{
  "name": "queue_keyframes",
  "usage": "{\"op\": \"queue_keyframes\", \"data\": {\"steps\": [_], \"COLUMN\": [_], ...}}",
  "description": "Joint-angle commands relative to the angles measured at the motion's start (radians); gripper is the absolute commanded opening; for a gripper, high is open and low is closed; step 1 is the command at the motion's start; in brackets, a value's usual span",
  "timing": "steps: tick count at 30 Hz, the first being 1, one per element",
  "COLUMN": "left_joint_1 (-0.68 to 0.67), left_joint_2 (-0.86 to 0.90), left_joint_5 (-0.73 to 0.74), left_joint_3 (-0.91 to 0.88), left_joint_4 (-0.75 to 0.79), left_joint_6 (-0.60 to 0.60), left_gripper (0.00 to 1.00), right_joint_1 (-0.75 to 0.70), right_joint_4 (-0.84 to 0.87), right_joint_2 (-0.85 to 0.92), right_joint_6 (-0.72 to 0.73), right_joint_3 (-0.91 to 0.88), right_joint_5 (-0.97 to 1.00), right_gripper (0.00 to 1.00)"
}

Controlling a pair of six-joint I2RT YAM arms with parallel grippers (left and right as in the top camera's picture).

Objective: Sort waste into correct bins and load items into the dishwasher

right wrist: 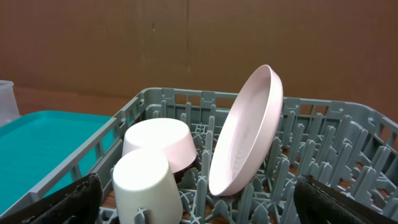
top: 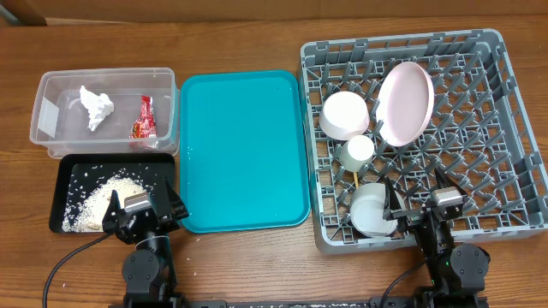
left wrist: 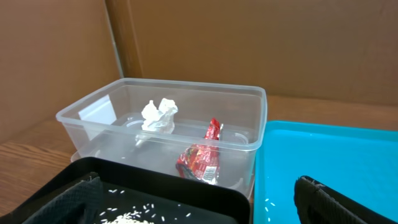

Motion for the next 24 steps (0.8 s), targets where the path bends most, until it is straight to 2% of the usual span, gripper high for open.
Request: {"op": "queue_keyframes", "data": {"steps": [1, 9, 24], "left_joint_1": [0.027, 0.033, 0.026], "left_joint_2": [-0.013, -0.013, -0.013], "left_joint_5": [0.015, 0.175, 0.176], "left_joint_3": [-0.003, -0.004, -0.003], "left_joint_4": [-0.002, -0.008, -0.011], "left_joint_6": [-0.002, -0.01, -0.01], "left_gripper": [1.0, 1.0, 1.0], "right_joint_1": [0.0, 0.0, 0.0], "right_joint_4": [0.005, 0.005, 0.005], "right_joint_2": [-0.01, -0.01, -0.01], "right_joint_6": [0.005, 0.005, 0.005], "right_joint_3": [-0.01, -0.01, -0.01], "right_joint_5": [0.0, 0.0, 0.0], "right_gripper": [1.0, 1.0, 1.0]}}
